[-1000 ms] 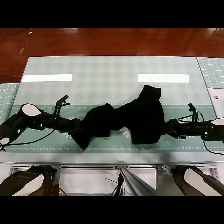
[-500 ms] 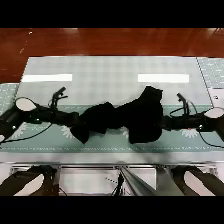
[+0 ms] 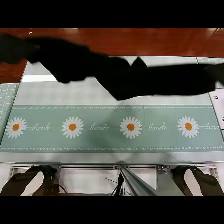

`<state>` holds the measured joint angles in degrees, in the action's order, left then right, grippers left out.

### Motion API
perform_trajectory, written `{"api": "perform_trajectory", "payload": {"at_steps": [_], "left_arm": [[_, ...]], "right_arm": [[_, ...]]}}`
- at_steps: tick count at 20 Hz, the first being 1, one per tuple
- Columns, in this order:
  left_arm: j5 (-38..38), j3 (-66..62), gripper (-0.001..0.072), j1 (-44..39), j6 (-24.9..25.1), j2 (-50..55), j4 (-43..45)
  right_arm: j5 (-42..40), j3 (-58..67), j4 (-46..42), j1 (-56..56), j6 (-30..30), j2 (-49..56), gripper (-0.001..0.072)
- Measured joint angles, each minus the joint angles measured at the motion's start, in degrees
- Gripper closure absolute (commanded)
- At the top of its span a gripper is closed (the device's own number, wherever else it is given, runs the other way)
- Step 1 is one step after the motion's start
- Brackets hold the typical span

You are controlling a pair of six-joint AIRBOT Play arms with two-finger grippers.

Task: Fold the shirts.

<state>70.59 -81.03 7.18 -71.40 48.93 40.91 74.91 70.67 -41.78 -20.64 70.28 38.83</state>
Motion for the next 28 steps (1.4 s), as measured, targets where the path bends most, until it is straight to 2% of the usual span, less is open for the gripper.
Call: {"api": "perform_trajectory", "payload": {"at_steps": [3, 7, 12, 15, 19, 23, 28], "left_arm": [[3.6, -10.7, 0.0675, 1.6, -2.1, -1.7, 0.0], [13.4, -17.8, 0.0675, 2.3, -5.9, -3.8, 0.2], [27.0, -17.8, 0.0675, 2.5, -10.2, -5.1, 4.2], [29.7, -11.7, 0.0675, 2.5, -11.4, -5.3, 5.9], [24.8, 2.3, 0.0675, 2.2, -11.6, -5.3, 2.8], [16.1, 17.2, 0.0675, -0.1, -7.4, -4.9, -5.0], [9.9, 32.5, 0.0675, -1.4, -1.3, -1.7, -6.0]], "right_arm": [[-0.5, 10.8, 0.0, -1.2, 3.5, -1.1, 0.0696], [1.8, 20.2, -0.9, -1.7, 8.1, -1.6, 0.0696], [14.5, 24.2, -9.4, -1.9, 11.0, -1.0, 0.0696], [20.5, 24.8, -14.4, -1.9, 11.7, 1.1, 0.0696], [22.3, 25.0, -14.6, 2.2, 11.9, 6.4, 0.0696], [22.0, 25.1, -16.7, 11.5, 12.2, 14.2, 0.0696], [19.9, 25.1, -26.0, 22.2, 12.3, 25.9, 0.0695]]}}
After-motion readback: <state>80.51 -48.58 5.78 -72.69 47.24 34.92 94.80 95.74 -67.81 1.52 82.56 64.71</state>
